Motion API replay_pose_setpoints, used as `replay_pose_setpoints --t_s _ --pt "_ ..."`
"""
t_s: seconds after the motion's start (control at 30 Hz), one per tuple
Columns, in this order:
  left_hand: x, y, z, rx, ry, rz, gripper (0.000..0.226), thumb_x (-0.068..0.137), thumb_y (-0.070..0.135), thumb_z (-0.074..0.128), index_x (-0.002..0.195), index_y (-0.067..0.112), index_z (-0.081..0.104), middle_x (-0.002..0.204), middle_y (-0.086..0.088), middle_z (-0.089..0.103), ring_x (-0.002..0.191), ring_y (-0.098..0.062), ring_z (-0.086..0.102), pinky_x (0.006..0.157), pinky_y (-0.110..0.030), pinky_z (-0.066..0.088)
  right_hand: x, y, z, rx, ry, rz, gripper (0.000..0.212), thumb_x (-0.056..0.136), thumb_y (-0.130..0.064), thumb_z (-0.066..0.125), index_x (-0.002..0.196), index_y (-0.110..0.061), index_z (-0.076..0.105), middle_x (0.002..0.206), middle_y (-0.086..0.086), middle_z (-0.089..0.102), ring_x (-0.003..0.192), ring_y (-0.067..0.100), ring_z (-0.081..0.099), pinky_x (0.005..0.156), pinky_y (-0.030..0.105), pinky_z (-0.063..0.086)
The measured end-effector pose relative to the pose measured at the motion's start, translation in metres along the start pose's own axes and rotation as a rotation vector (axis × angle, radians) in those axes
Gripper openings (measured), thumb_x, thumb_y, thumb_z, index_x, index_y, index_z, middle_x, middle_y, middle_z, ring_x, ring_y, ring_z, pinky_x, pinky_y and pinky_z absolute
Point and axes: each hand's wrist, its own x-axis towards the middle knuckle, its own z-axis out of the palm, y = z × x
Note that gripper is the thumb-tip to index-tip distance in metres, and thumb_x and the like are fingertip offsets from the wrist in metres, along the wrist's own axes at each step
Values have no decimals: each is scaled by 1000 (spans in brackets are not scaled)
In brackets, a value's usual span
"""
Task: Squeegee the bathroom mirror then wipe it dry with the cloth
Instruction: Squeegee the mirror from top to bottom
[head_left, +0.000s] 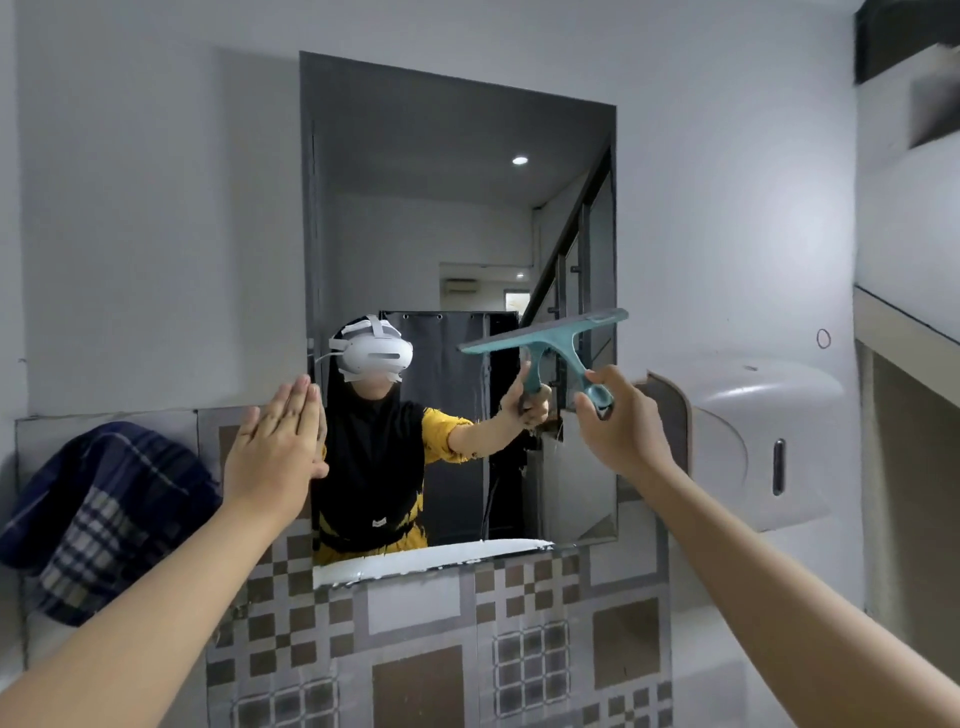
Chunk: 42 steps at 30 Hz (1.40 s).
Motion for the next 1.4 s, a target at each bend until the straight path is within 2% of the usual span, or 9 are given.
replay_pose_setpoints --t_s 0.17,0.37,0.5,0.6,0.7,0.87,1.0,1.13,1.4 --pt "-3 3 -1 35 -13 8 89 81 22 66 145 5 7 156 -10 3 143 -24 -1 115 -44 4 -7 -29 5 112 11 123 25 93 -27 52 117 -18 52 101 5 60 64 13 56 49 23 38" --pt "-6 -1 -1 36 -14 34 100 73 31 74 143 4 10 154 -9 8 141 -22 6 113 -45 12 -17 -69 30 303 22 378 17 94 -29 47 107 -20 41 87 0 54 64 22 58 55 33 49" --pt "-21 -4 0 92 21 105 97 68 34 78 142 2 24 151 -12 22 139 -25 20 110 -46 20 -25 -99 52 496 55 507 17 95 -25 46 105 -15 37 87 9 57 48 21 57 39 22 43" --pt "-31 -8 3 107 -17 136 110 50 37 88 138 0 34 147 -15 34 134 -30 35 105 -46 28 -30 -123 75 609 89 571 19 93 -25 47 102 -17 32 91 12 58 73 33 68 58 36 57" --pt "-37 -12 4 137 -69 137 118 41 45 89 138 2 36 146 -14 36 133 -30 37 103 -44 28 -38 -145 92 681 96 597 24 94 -23 47 108 -14 31 86 8 54 68 19 60 60 33 52" --pt "-41 -14 10 134 -97 107 124 43 47 87 142 5 26 151 -11 26 137 -25 25 106 -43 20 -57 -188 127 723 17 581 24 96 -25 46 109 -12 30 77 3 51 71 17 59 59 31 52" --pt "-42 -13 12 65 -121 107 109 71 47 72 144 14 -1 150 -1 -10 137 -16 -10 110 -38 -2 -71 -219 154 674 -53 542 40 94 -30 47 125 -14 26 100 16 58 84 26 62 57 29 51" --pt "-45 -16 15 -25 -75 106 87 82 37 63 146 18 6 147 3 -11 136 -16 -14 110 -34 -7 -81 -226 165 673 -53 501 51 96 -28 45 137 -12 21 105 17 63 85 26 66 65 36 57" --pt "-52 -21 14 41 -75 114 108 61 38 82 145 12 21 152 -13 24 138 -32 27 101 -53 37 -112 -194 161 439 -74 292 31 95 -29 49 121 -18 34 87 6 63 67 21 62 49 30 45"
